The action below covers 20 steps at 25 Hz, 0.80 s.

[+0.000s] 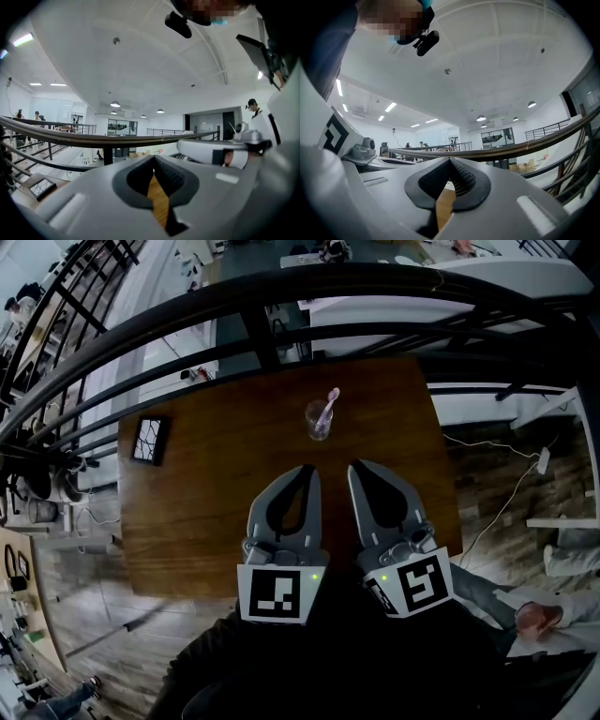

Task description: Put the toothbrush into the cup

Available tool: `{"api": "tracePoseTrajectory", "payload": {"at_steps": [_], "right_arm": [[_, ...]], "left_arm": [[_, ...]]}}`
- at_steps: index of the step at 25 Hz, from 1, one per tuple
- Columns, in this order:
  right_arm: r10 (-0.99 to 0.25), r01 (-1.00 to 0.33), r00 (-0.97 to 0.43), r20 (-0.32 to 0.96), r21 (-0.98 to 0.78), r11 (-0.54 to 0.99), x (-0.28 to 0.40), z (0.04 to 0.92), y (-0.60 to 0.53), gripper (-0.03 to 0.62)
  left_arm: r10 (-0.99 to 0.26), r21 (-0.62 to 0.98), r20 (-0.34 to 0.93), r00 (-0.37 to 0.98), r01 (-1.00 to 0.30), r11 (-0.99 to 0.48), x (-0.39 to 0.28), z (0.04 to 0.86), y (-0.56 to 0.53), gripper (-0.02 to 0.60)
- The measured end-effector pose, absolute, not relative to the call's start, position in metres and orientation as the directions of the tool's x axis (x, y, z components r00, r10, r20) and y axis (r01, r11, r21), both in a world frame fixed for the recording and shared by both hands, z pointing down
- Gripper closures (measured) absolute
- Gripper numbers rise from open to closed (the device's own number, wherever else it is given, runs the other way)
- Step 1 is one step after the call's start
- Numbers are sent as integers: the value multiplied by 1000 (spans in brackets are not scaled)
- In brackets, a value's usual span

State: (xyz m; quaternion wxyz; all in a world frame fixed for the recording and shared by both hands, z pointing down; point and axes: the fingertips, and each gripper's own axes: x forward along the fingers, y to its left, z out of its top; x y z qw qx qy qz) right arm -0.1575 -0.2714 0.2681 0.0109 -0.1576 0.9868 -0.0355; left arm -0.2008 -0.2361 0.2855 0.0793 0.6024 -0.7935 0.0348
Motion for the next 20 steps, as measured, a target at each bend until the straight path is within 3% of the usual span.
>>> {"api": "tracePoseTrajectory", "payload": {"at_steps": [20], "right_arm": [[-307, -304, -952, -12, -103, 947, -151, 266, -272, 594]], "left_arm": [[-950, 37, 158, -271, -959, 280, -190, 283, -236, 572]]}}
